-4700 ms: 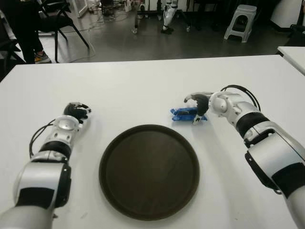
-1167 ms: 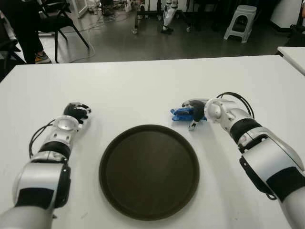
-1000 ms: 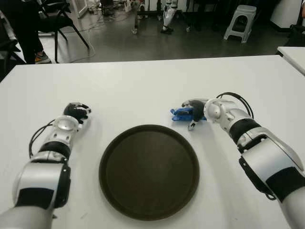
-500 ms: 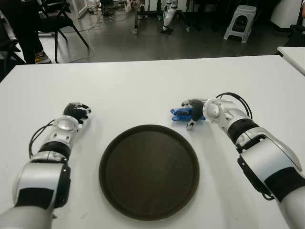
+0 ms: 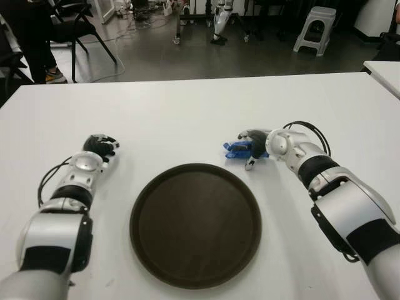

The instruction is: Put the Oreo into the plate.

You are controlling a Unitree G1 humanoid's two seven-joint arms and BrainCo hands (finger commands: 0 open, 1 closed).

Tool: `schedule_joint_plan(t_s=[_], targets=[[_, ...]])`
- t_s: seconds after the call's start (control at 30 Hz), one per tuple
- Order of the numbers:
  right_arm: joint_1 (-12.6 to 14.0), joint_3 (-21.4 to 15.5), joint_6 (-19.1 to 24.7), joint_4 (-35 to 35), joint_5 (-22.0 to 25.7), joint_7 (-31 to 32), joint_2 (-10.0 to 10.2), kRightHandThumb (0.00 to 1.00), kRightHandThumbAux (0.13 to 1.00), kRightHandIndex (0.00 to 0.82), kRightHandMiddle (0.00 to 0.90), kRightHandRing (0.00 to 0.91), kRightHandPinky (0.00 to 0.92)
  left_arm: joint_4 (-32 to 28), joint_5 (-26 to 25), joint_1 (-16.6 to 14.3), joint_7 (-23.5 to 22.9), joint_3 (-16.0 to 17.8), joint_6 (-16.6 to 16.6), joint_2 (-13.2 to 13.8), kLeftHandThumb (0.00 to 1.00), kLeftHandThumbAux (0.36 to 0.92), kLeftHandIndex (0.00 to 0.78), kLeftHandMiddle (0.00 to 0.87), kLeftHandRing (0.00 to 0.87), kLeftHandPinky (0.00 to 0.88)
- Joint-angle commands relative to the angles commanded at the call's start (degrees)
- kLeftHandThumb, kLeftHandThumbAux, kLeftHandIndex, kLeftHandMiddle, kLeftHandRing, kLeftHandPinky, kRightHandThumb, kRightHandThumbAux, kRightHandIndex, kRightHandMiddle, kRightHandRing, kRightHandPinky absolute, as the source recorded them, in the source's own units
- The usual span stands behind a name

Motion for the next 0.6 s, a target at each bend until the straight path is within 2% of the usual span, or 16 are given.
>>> schedule_joint_plan(t_s=[0.07, 0.17, 0.3, 0.33, 0.37, 0.4, 0.43, 0.47, 0.57, 0.6], targets=[[-0.06, 0.18, -0.02, 0.2, -0.27, -0.47, 0.0, 0.0, 0.898, 0.066, 0.054, 0.045, 0.03, -0.02, 0.03, 0.01, -0.16, -0.05, -0.16, 0.03, 0.671, 0.728, 0.397, 0.171, 0.2, 0.2], [-0.07, 0.54, -0.34, 0.36, -0.64, -1.18, 0.0, 0.0, 0.937, 0.14, 0.125, 0.132, 0.131, -0.14, 0.14, 0.05, -0.35, -0.2, -0.46, 0.06, 0.67, 0.73, 0.397, 0.152, 0.181, 0.18], [0.39, 0.74, -1.33, 0.33, -0.73, -2.8, -0.39, 0.037, 0.97, 0.222, 0.188, 0.202, 0.208, -0.16, 0.12, 0.02, -0.3, -0.24, -0.38, -0.07, 0.67, 0.731, 0.397, 0.141, 0.171, 0.175], [0.58, 0.69, -1.63, 0.28, -0.68, -3.61, -0.49, 0.08, 0.972, 0.247, 0.206, 0.222, 0.23, -0.15, 0.11, 0.02, -0.27, -0.24, -0.36, -0.08, 0.67, 0.731, 0.397, 0.139, 0.169, 0.175], [0.7, 0.65, -1.83, 0.26, -0.64, -4.16, -0.56, 0.298, 0.89, 0.306, 0.257, 0.275, 0.292, -0.14, 0.11, 0.02, -0.25, -0.23, -0.35, -0.08, 0.67, 0.731, 0.397, 0.138, 0.168, 0.175], [0.85, 0.51, -2.0, 0.22, -0.52, -4.88, -0.61, 0.376, 0.861, 0.326, 0.275, 0.294, 0.315, -0.15, 0.07, 0.03, -0.2, -0.19, -0.41, -0.09, 0.67, 0.731, 0.397, 0.138, 0.168, 0.175], [0.95, 0.41, -2.11, 0.21, -0.44, -5.36, -0.65, 0.489, 0.818, 0.359, 0.346, 0.365, 0.393, -0.15, 0.04, 0.04, -0.17, -0.16, -0.45, -0.1, 0.671, 0.731, 0.397, 0.139, 0.17, 0.177], [1.01, 0.27, -2.11, 0.2, -0.33, -5.95, -0.63, 0.562, 0.791, 0.379, 0.392, 0.411, 0.444, -0.14, -0.12, 0.14, -0.15, 0.0, -0.58, -0.14, 0.671, 0.731, 0.397, 0.139, 0.17, 0.178], [1.16, 0.0, -2.11, 0.2, -0.12, -7.22, -0.58, 0.651, 0.756, 0.406, 0.505, 0.517, 0.534, -0.14, -0.47, 0.25, -0.17, 0.39, -0.77, -0.2, 0.672, 0.73, 0.397, 0.146, 0.176, 0.187], [1.24, 0.0, -2.09, 0.18, -0.15, -7.78, -0.57, 0.659, 0.752, 0.409, 0.518, 0.53, 0.543, -0.14, -0.51, 0.23, -0.18, 0.45, -0.83, -0.2, 0.672, 0.729, 0.397, 0.147, 0.177, 0.188]])
